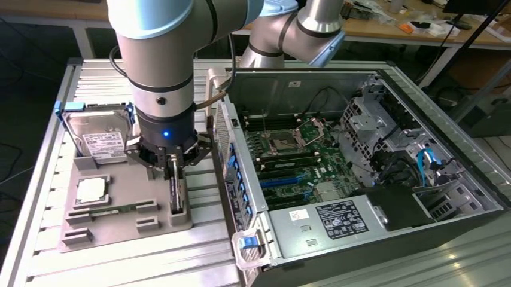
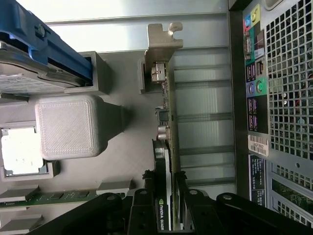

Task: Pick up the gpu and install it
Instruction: 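Pick up the gpu and move the gpu toward the slot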

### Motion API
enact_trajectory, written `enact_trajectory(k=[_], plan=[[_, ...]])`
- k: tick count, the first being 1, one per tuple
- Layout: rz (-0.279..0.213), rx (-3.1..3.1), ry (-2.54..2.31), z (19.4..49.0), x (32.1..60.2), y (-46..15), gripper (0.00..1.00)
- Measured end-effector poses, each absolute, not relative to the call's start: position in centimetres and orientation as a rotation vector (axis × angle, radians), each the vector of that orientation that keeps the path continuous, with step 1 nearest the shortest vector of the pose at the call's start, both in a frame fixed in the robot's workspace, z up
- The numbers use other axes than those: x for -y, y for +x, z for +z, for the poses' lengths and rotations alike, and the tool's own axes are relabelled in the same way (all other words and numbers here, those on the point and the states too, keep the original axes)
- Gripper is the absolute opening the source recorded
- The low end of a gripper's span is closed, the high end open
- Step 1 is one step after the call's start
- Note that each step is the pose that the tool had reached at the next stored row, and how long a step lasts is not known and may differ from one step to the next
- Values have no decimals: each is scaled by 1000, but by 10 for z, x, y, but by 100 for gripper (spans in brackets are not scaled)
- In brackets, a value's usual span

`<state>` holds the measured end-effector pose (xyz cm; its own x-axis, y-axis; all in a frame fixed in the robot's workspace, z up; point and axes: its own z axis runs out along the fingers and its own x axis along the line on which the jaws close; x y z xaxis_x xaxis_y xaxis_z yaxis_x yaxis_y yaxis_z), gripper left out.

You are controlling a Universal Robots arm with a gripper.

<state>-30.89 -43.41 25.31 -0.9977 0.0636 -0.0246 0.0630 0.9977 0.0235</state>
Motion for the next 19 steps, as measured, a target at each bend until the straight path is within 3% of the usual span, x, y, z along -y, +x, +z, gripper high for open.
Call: enact_trajectory(k=[19], plan=[[38,-3115,99,253,434,-309,27]])
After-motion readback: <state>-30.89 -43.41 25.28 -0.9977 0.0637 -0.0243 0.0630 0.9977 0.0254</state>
